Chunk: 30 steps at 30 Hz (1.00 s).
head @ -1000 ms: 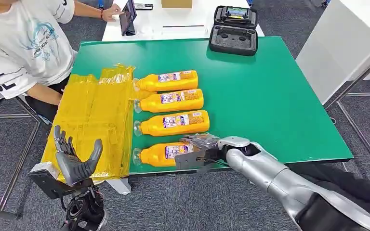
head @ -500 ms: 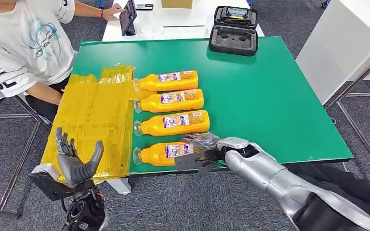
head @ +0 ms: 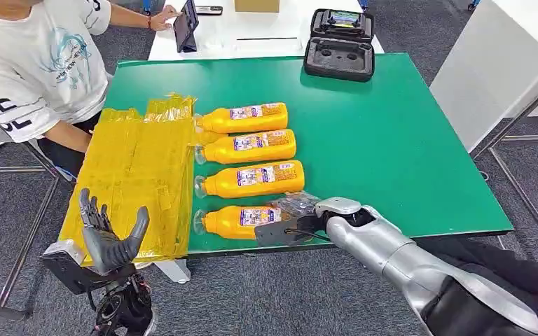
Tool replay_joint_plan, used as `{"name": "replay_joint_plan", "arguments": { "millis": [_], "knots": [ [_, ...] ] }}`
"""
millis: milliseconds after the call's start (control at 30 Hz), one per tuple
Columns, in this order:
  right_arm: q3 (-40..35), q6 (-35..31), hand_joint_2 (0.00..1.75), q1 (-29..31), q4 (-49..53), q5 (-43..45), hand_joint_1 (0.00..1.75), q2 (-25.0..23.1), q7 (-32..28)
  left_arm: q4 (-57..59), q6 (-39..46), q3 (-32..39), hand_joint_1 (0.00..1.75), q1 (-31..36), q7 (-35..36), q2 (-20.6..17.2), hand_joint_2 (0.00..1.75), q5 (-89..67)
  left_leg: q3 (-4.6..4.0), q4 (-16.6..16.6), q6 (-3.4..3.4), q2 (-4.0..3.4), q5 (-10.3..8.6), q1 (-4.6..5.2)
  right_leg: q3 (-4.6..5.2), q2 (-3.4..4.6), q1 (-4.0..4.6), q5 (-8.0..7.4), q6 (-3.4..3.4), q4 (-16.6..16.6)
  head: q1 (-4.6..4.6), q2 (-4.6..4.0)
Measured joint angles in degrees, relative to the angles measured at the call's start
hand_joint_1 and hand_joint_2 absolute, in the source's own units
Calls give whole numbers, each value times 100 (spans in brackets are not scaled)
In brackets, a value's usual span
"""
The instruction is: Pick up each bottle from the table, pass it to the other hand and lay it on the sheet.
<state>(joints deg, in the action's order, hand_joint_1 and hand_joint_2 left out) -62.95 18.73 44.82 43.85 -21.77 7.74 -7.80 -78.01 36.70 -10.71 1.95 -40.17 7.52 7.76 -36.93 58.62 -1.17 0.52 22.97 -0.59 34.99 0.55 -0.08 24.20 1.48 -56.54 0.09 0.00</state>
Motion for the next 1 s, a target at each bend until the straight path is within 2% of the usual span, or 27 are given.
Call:
{"name": "replay_joint_plan", "arguments": {
  "millis": [500, 533, 600, 700, 833, 1000],
  "knots": [
    [-11, -72, 175, 42, -125, 33, 175, -66, -48, 0, 0, 22, 0, -6, 0, 0, 175, -11, 1, 0, 0, -1, 0, 0, 0, 0, 0, 0, 0, 0, 0, 0],
    [79, -469, 175, -35, -144, 339, 175, -83, -383, -4, -53, 31, 0, -11, 0, 9, 175, -42, 0, 0, 0, 2, 0, 0, 0, -1, 0, 0, 0, 0, -2, 0],
    [822, -1286, 175, -340, 149, 947, 175, -85, -1225, -74, -252, 88, 0, -98, 0, 63, 175, -33, -4, 0, 0, 5, 0, 0, 1, -5, 0, 1, 0, 0, 0, 0],
    [1264, -1909, 175, -610, 566, 1008, 175, -142, -1775, -162, -470, 103, 0, -158, 0, 109, 175, 42, -4, 0, -1, 0, 1, 1, 2, -2, 0, 1, 1, 0, 0, 0],
    [1863, -2357, 175, -1045, 1144, 894, 175, -371, -2026, -254, -741, 110, 0, -178, 0, 160, 175, 131, -4, 0, 0, 4, 2, 0, 4, -4, 0, 3, -1, 0, 0, 0],
    [2685, -2601, 175, -1932, 2002, 647, 175, -621, -2175, -256, -1052, -17, 0, -159, 0, 160, 175, 503, -6, -1, 1, 5, 4, -1, 6, -5, 1, 5, -3, 2, -2, 0]
  ]
}}
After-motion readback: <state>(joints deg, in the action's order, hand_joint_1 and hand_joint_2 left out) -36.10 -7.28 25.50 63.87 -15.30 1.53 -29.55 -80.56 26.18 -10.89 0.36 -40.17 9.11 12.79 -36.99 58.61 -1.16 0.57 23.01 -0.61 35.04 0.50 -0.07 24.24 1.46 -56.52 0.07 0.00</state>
